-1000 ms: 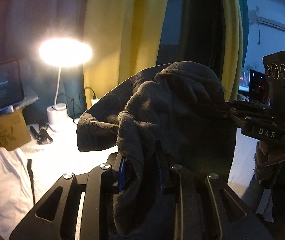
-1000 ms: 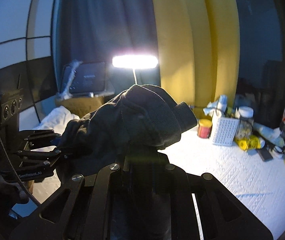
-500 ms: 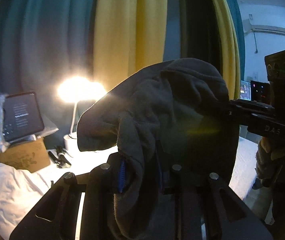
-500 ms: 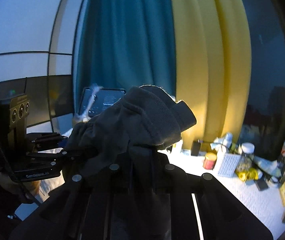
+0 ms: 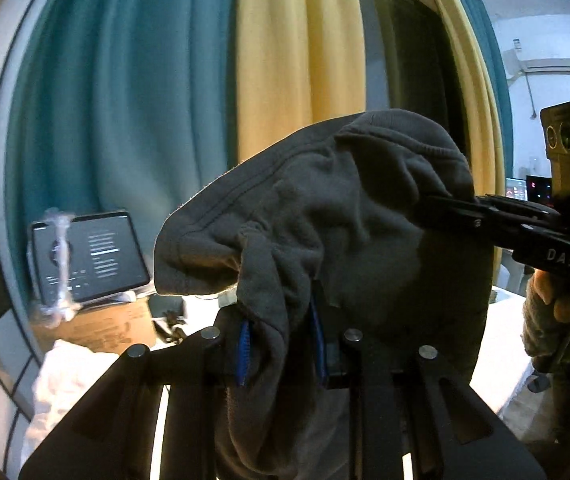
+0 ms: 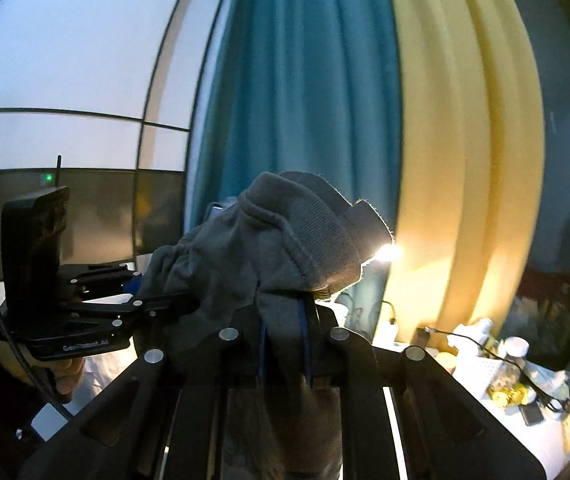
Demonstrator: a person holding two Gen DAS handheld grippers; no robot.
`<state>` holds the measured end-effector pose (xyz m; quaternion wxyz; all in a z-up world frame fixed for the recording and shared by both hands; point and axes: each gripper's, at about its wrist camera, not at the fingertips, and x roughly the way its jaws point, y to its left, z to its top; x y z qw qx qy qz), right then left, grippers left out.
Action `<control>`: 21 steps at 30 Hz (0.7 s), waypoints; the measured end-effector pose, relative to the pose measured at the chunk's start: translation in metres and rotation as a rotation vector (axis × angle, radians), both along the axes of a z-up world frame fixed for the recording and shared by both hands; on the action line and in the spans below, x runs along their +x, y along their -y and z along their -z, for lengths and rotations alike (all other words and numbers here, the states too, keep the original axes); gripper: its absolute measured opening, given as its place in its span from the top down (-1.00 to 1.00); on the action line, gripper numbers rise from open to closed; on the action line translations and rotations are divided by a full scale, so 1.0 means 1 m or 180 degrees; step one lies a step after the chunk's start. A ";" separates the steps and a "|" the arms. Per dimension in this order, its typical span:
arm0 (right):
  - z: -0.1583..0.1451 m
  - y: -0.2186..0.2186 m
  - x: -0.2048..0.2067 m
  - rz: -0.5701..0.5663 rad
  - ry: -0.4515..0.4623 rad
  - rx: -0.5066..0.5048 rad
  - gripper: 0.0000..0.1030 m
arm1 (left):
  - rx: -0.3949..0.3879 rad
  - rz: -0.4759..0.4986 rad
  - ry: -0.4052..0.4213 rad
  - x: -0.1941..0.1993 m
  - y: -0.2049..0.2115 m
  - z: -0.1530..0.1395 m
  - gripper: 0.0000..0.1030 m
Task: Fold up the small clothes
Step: 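Lift the gripped shirt edge with both tools and hold it up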
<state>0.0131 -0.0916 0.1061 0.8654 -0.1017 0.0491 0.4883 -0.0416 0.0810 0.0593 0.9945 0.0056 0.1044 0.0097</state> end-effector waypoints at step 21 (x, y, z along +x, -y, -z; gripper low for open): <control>0.011 -0.049 -0.040 -0.0475 -0.0156 -0.0075 0.72 | -0.0006 -0.0347 -0.0227 -0.052 -0.053 0.015 0.55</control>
